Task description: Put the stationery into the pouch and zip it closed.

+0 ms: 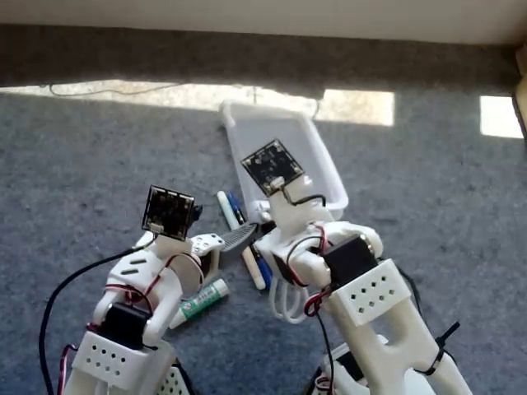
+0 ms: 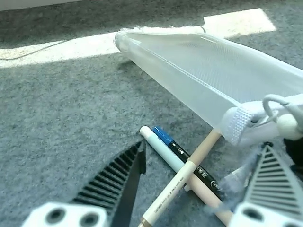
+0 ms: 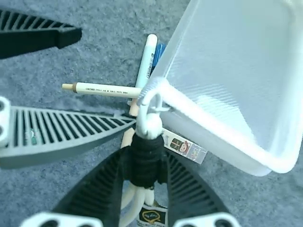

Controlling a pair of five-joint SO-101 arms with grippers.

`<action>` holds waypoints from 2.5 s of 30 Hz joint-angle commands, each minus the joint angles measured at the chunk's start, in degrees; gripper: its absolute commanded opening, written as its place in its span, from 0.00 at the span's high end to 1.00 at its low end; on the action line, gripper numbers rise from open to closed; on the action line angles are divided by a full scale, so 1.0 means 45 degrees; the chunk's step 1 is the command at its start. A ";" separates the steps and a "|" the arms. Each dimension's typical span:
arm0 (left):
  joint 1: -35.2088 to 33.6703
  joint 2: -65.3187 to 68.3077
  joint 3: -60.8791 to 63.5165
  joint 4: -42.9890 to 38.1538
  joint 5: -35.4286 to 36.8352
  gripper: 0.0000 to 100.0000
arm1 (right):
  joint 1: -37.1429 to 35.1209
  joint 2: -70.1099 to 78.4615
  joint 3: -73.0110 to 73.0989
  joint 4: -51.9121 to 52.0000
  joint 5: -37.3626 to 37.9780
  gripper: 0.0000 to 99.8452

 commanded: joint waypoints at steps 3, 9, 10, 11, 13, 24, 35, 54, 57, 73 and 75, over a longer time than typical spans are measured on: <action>-0.0225 -0.0049 0.0225 -0.1153 -0.0156 0.69 | -0.1006 -0.0498 -0.0850 0.0713 -0.0137 1.00; -0.0244 -0.0068 0.0596 -0.1915 -0.0195 0.72 | -0.1104 -0.0498 -0.0850 0.0850 -0.0137 1.00; -0.0264 -0.0068 0.0596 -0.1895 -0.0254 0.72 | -0.1104 -0.0498 -0.0850 0.0869 -0.0137 1.00; -0.0381 -0.0068 0.0596 -0.1895 -0.0469 0.72 | -0.1104 -0.0518 -0.0850 0.0869 -0.0137 1.00; -0.0635 -0.0068 0.0615 -0.1875 -0.0684 0.72 | -0.1104 -0.0518 -0.0850 0.1045 -0.0117 1.00; -0.0830 -0.0166 0.0596 -0.1836 -0.1172 0.77 | -0.1104 -0.0518 -0.0752 0.1143 -0.0059 1.00; -0.0674 -0.0186 0.0479 -0.1426 -0.1153 0.72 | -0.1143 -0.0498 -0.0733 0.1065 -0.0039 1.00; -0.0694 -0.0186 0.0498 -0.1426 -0.2149 0.88 | -0.0615 -0.0518 -0.0752 0.1690 -0.0039 1.00; -0.0733 -0.0186 0.0479 -0.1426 -0.2208 0.92 | 0.0127 -0.0518 -0.0791 0.1690 -0.0039 1.00; -0.1397 -0.0186 0.0049 -0.1094 -0.2168 0.94 | 0.3937 -0.0518 -0.0830 0.2120 0.0391 1.00; -0.1358 -0.0186 0.0049 -0.0977 -0.2168 0.94 | 0.4269 -0.0518 -0.0850 0.2120 0.0410 1.00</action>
